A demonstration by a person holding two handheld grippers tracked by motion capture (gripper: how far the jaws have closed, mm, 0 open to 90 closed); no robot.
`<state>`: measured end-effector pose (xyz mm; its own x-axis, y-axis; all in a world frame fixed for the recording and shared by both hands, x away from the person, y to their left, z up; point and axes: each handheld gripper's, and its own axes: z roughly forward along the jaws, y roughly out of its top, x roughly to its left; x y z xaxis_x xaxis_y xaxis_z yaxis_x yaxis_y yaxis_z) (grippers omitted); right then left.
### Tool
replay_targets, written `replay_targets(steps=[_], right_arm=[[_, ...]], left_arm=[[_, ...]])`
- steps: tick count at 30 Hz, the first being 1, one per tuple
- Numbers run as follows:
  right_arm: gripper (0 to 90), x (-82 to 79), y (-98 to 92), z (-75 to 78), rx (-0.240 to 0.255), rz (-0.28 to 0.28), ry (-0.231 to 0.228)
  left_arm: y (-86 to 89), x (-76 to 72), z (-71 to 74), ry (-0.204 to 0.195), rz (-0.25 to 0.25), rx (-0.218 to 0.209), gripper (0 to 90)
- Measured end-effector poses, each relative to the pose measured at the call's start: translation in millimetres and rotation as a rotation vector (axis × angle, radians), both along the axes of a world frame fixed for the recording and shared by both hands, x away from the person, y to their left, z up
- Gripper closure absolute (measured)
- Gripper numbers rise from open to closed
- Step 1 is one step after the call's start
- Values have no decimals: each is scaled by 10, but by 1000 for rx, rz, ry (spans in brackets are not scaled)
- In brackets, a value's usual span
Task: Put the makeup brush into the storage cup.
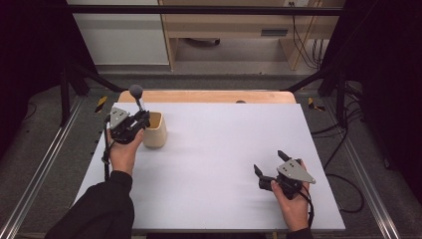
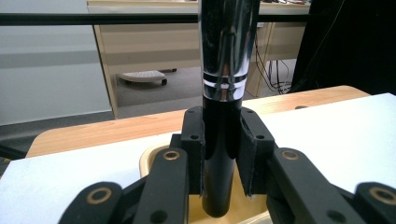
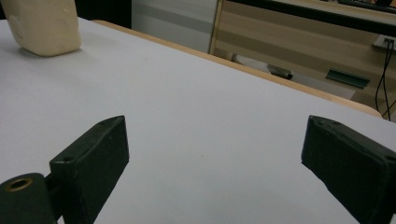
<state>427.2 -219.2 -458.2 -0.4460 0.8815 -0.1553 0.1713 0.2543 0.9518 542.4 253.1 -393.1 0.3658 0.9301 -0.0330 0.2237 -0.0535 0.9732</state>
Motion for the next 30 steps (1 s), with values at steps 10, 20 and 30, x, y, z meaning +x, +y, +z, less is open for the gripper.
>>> replay_targets(steps=[10,20,30], right_arm=[[76,2,3,-5,1,3,3],[76,3,7,-8,0,3,3],[76,4,12,-11,-2,4,5]], left_arm=[[-3,-18,-65,6,0,20,744],[27,-36,-123,9,5,17,743],[-8,-58,-146,3,4,53,743]])
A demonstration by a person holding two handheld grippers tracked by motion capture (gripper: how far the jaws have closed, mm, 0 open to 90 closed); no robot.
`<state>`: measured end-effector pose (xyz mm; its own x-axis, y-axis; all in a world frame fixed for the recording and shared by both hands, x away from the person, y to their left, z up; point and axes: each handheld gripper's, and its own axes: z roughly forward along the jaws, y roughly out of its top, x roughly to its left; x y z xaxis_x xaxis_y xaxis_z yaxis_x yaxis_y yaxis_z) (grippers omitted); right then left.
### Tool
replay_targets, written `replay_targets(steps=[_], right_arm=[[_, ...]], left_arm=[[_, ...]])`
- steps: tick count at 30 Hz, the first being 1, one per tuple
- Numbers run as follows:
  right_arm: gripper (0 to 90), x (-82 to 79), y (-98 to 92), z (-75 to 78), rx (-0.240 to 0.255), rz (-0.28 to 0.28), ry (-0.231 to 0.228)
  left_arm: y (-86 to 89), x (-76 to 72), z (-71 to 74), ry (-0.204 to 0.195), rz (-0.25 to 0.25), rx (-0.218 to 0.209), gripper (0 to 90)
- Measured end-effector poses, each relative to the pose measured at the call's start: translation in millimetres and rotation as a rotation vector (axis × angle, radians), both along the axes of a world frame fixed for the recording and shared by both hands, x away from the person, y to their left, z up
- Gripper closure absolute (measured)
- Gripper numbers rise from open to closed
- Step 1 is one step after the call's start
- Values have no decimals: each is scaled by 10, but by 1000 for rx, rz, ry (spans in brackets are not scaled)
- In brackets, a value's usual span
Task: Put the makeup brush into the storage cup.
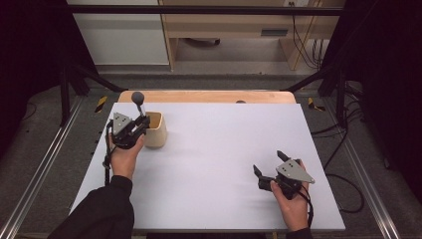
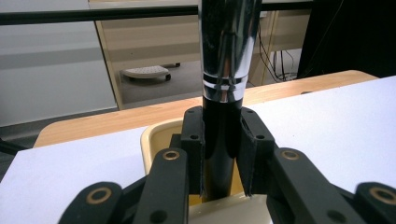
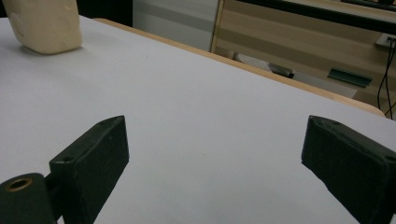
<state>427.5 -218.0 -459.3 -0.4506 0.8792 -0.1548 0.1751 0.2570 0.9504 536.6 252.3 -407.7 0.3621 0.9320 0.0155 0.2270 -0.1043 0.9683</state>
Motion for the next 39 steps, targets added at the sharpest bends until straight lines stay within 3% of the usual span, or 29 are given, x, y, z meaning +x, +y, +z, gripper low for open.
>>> replay_targets(steps=[6,8,11,15,18,39], right_arm=[[74,0,0,0,0,2,3],[74,2,2,-3,-1,2,6],[72,3,3,-4,-1,2,8],[72,4,10,-5,0,5,7],[72,2,25,-6,-2,8,9],[69,2,28,-6,-3,5,5]], left_arm=[[22,-19,3,8,-2,-20,741],[29,-37,24,-7,-7,-34,712],[38,-72,59,-19,-21,-50,466],[70,-156,105,-43,-16,-36,308],[98,-190,140,-51,-16,-37,239],[-85,-362,322,-77,-142,31,108]])
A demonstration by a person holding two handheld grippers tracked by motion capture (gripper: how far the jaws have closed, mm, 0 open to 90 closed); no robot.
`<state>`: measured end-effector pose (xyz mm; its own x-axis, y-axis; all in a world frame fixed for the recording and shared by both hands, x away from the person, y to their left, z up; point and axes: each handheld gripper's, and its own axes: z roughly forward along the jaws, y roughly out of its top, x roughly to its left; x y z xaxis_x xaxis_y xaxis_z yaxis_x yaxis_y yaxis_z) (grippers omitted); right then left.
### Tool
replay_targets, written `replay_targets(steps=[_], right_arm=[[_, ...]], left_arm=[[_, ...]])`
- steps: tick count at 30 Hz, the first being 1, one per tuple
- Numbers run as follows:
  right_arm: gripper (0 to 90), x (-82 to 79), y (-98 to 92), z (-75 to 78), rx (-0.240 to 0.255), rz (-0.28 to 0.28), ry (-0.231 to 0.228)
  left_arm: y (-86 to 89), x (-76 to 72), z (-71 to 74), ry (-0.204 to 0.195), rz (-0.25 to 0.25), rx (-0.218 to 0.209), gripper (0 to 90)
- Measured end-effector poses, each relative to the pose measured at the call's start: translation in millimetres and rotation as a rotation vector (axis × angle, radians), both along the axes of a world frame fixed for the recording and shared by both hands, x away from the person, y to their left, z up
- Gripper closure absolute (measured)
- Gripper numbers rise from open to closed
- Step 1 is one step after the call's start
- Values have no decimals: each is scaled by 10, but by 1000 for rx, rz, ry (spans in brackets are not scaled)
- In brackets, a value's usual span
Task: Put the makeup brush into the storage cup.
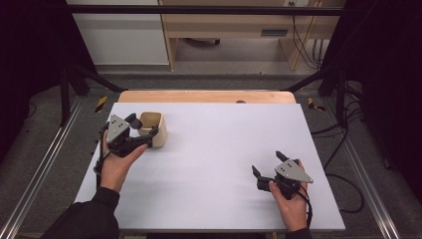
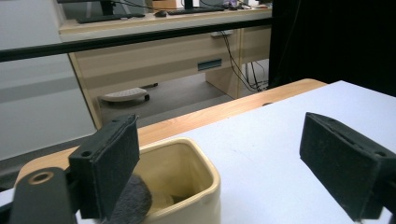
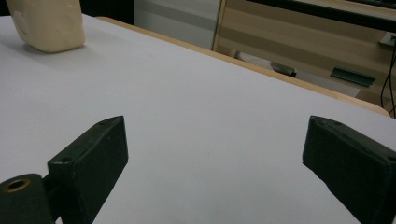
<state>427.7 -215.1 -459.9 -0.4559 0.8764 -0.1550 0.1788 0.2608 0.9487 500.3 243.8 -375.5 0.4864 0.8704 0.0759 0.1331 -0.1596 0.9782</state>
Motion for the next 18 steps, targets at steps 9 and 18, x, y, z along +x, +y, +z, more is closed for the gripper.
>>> replay_targets(steps=[9,18], right_arm=[[60,-1,-3,2,6,-5,3],[54,0,-16,8,7,-8,-4]], left_arm=[[-148,-38,33,0,-61,19,65],[-283,-55,58,-2,-106,21,42]])
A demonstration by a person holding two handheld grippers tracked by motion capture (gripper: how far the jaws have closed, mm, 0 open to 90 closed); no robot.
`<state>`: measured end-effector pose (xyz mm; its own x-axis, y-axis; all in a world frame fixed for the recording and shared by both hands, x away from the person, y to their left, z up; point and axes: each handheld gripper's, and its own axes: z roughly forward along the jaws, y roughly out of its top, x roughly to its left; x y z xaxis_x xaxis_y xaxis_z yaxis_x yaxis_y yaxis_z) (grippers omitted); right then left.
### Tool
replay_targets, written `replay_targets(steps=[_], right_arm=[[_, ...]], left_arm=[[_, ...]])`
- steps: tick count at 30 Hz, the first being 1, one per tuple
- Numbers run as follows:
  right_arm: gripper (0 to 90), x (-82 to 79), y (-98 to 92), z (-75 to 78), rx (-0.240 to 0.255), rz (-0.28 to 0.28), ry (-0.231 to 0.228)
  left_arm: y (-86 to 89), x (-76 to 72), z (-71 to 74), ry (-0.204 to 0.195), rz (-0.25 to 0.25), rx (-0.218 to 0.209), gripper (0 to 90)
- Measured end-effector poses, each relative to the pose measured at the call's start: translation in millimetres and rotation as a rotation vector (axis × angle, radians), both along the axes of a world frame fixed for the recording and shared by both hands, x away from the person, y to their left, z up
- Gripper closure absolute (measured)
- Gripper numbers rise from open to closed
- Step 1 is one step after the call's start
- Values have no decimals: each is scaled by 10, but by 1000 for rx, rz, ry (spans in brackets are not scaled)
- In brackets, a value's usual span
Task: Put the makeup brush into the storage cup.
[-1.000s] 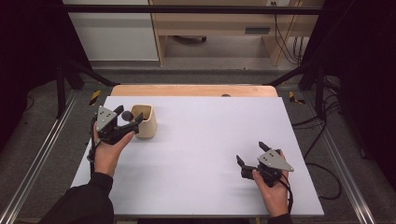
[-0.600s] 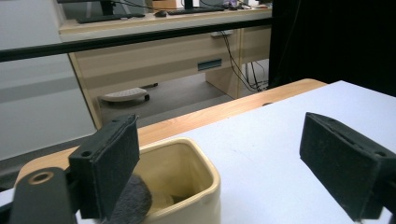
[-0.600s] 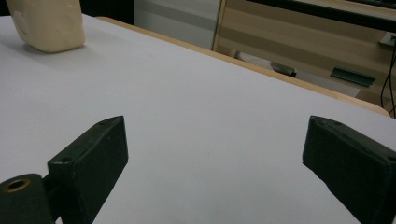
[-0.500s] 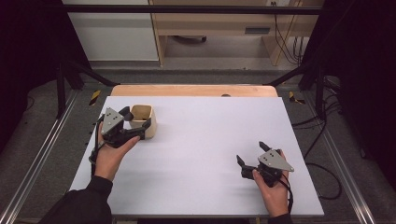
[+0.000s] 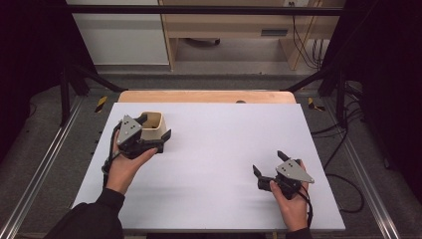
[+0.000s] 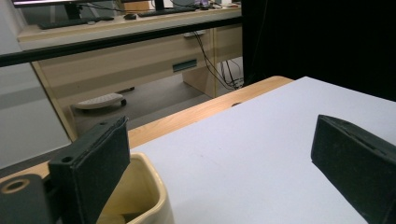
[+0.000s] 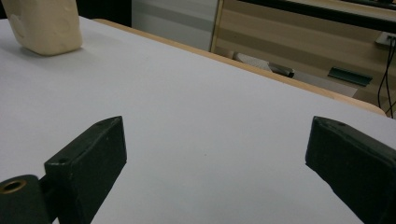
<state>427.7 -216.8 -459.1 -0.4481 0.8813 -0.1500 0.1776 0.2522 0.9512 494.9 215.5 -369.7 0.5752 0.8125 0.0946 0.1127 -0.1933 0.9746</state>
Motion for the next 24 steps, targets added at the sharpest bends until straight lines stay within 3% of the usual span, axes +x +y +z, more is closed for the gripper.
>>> replay_targets(steps=[24], right_arm=[[48,-4,3,13,6,-6,-3]], left_arm=[[-269,-18,9,9,-98,9,16]])
